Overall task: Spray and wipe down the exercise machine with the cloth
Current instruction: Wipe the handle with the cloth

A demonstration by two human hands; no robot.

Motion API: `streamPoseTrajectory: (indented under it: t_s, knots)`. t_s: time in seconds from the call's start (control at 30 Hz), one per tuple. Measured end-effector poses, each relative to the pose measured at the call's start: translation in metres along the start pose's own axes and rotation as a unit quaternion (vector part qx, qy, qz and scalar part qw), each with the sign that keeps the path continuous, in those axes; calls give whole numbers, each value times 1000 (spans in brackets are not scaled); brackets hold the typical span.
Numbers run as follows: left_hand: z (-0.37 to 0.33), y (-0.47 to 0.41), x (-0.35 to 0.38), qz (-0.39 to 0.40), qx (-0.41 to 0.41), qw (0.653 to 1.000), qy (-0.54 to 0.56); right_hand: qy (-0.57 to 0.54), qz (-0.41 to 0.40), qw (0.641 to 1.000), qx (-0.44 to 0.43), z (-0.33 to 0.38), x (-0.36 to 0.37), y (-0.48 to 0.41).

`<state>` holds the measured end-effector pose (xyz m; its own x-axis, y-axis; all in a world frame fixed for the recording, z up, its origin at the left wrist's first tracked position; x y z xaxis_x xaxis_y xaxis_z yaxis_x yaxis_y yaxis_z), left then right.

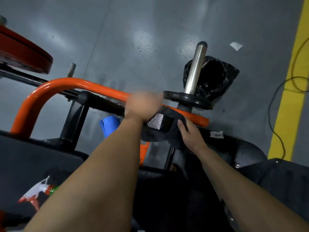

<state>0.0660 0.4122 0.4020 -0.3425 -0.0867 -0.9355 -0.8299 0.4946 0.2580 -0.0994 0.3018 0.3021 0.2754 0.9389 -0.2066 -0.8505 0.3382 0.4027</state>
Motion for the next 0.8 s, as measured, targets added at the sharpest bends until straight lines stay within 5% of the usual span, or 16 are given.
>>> streamPoseTrajectory:
  t_s: [0.23, 0.4, 0.53, 0.73, 0.8]
  knots:
    - [0, 0, 0, -19, -2, 1000, 11, -65, -136, 986, 71, 34, 21, -10]
    - [4, -1, 2, -5, -3, 999, 39, -85, -81, 990, 78, 72, 32, -23]
    - [6, -1, 4, 10, -1, 999, 49, -122, -196, 971, 64, 81, 26, -3]
    - [10, 2, -1, -11, -4, 992, 125, 100, -246, 964, -35, 126, 39, 0]
    - [7, 4, -4, -9, 0, 992, 127, 75, -223, 969, -77, 123, 38, 4]
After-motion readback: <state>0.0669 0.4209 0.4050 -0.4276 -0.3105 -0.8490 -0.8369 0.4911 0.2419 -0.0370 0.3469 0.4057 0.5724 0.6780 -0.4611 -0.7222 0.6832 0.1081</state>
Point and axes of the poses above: each hand's wrist, its own y-axis away from the middle knuckle, its own x-axis out of the palm, z = x × y, the point moved 9 cm from there along -y, towards the middle knuckle, and after that the axes turned 3 degrees about x, right-handed, at the moved point
